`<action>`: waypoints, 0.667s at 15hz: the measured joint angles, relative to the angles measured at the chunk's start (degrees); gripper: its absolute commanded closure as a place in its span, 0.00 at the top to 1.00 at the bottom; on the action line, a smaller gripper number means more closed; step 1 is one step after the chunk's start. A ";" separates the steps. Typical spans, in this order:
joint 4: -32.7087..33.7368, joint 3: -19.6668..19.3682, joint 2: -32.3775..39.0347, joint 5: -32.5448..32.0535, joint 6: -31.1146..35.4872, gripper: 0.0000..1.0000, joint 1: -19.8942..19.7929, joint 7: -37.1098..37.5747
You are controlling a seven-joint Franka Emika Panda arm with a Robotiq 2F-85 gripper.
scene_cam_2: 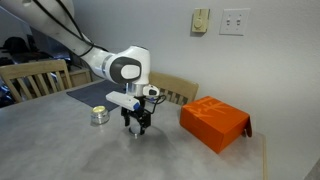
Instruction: Put the silver lid on the silver bottle
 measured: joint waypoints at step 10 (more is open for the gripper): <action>2.53 -0.92 1.81 -0.66 1.00 1.00 2.76 9.14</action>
